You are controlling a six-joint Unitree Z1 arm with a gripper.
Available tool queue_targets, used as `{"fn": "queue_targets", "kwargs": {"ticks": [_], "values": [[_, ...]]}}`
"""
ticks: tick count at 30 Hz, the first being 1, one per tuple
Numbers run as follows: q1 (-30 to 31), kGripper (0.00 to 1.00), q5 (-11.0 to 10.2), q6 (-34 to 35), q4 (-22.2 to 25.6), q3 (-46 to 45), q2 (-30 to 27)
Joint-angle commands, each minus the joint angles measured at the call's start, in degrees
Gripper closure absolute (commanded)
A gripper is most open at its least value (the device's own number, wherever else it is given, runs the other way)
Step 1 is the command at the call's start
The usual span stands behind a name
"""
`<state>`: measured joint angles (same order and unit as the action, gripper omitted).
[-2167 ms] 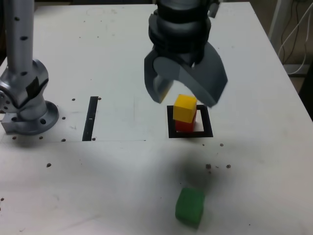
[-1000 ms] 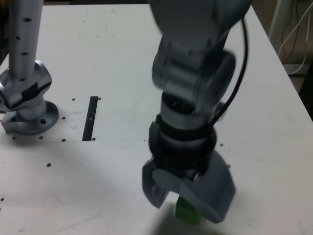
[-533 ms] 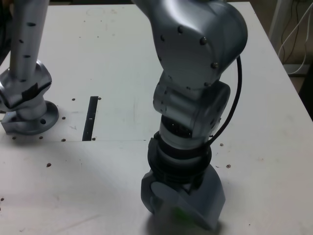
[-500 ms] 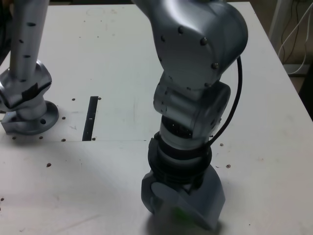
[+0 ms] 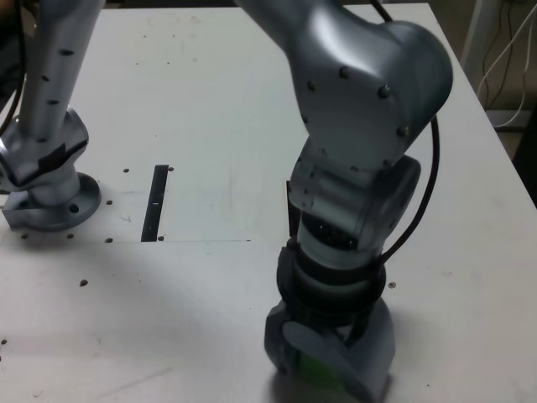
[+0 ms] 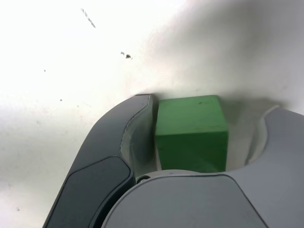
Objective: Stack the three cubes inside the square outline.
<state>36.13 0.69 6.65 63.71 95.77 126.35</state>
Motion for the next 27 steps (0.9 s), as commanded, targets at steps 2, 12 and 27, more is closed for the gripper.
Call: {"fn": "queue_targets", "kwargs": {"ticks": [2, 12, 27], "values": [[-0.51, 0.34, -0.67, -0.06, 0.52, 0.44, 0.28], [-1.02, 0.44, 0.14, -0.07, 3.11, 0.39, 0.29], [-1.87, 0.78, 0.82, -0.67, 4.65, 1.29, -0.32]]}}
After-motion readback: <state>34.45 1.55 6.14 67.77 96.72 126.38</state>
